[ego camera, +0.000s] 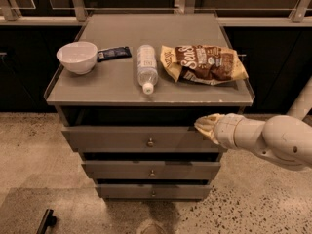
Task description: Open top drawer
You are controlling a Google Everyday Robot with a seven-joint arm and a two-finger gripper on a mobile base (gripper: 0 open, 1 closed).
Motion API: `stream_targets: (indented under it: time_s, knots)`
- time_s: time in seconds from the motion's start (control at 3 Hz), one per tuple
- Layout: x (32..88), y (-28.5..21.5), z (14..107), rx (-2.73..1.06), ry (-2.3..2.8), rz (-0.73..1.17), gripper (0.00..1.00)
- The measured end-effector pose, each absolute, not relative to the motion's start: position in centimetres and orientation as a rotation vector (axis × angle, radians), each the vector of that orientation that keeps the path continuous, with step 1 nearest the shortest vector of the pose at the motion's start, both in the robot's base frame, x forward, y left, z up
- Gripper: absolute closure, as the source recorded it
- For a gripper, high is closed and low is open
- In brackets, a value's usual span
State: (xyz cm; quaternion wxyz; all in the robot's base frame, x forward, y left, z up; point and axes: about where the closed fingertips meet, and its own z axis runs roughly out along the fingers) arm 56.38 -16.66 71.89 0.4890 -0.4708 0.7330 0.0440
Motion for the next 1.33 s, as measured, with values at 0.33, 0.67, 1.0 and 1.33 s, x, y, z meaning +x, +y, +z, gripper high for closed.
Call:
stream_targets:
  time_s: [0.33, 0.67, 1.0, 1.33]
  knots:
    - [59.3, -17.7, 71.7, -1.112, 1.766, 0.030, 1.00]
    - [61.5, -18.9, 70.8, -1.078, 1.789, -0.019, 1.00]
    - [62.5, -20.0, 69.1, -1.038, 1.842, -0.040, 1.00]
    - [62.8, -20.6, 68.0, -1.017, 1.879, -0.041, 1.00]
